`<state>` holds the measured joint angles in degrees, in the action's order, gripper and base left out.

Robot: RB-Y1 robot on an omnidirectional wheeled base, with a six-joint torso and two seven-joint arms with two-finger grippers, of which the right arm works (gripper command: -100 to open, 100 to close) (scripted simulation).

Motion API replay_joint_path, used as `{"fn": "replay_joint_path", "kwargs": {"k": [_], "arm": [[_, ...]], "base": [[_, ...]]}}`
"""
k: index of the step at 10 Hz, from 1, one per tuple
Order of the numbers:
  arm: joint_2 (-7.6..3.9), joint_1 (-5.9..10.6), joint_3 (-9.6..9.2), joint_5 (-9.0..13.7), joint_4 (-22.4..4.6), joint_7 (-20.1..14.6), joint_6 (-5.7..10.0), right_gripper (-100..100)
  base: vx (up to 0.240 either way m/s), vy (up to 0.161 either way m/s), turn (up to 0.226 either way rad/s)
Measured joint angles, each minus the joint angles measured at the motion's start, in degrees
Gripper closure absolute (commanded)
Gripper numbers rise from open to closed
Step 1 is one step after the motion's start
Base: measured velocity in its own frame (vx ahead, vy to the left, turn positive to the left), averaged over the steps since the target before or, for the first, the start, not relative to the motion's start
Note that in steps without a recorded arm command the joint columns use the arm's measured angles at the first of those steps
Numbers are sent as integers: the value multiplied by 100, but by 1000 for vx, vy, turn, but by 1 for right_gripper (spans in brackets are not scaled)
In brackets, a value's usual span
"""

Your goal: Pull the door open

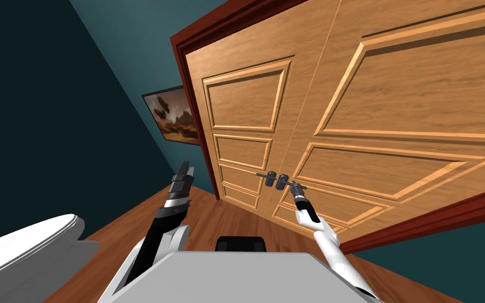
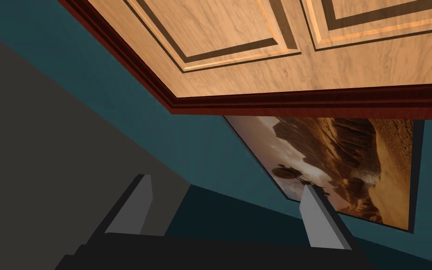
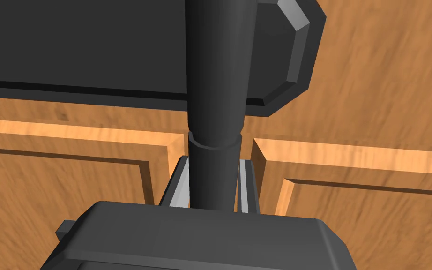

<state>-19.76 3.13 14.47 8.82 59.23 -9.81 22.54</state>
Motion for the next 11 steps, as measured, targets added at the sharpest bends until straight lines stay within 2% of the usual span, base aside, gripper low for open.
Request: {"fn": "replay_joint_path", "kwargs": {"k": [3,4,8,10,11], "arm": [[13,-9,-13,-3,-7,2,-5,100],[-34,18,-25,-1,-50,-22,9,100],[-154,-75,-136,-3,-1,-153,16,100],[-233,-168,-265,-7,85,-269,-8,100],[-281,-161,-346,-14,83,-334,12,100]], "base": [[-48,-18,10],[-171,-52,75],[-189,-13,88],[-243,-51,166],[-268,-85,221]]}}
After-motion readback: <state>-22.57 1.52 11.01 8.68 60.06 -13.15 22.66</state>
